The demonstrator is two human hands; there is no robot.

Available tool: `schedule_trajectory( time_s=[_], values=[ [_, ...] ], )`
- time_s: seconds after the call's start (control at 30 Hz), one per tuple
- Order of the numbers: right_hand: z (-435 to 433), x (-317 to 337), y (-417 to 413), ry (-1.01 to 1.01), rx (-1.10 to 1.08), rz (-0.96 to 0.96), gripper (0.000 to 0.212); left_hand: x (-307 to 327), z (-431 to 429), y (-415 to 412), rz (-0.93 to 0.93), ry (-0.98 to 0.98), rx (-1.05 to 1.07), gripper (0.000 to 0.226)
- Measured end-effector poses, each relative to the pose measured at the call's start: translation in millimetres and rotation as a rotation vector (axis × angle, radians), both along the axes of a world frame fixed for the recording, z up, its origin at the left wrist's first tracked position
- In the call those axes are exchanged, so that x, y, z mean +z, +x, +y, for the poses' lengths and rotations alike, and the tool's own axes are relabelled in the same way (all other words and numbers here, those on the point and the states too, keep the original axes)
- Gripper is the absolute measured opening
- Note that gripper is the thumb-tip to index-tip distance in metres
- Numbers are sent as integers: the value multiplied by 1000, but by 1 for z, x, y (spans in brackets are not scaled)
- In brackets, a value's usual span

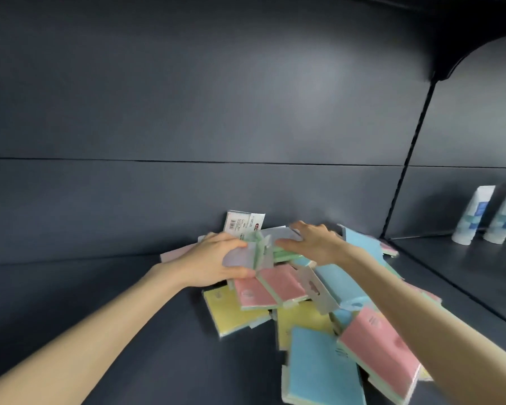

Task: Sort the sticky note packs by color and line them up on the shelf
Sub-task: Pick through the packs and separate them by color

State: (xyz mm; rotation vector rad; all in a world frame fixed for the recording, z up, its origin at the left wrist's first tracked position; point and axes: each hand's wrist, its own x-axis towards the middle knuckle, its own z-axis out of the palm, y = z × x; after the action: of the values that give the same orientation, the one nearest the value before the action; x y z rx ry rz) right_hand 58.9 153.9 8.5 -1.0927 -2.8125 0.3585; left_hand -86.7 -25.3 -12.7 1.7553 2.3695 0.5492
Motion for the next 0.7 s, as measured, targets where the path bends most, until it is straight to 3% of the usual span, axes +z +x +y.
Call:
schedule_trajectory(
  time_s=[0.17,0.3,0.5,0.7],
  values=[
    [14,-3,-2,-119,87,78,74,-5,4,7,-13,49,95,72],
    [21,-7,-8,-309,147,260,80,-6,8,14,-40,90,161,71],
    [23,-7,-13,-343,220,458,90,-2,8,16,38,124,285,69],
    [17,3,-9,-386,281,598,90,5,3,21,-71,254,292,61]
  ],
)
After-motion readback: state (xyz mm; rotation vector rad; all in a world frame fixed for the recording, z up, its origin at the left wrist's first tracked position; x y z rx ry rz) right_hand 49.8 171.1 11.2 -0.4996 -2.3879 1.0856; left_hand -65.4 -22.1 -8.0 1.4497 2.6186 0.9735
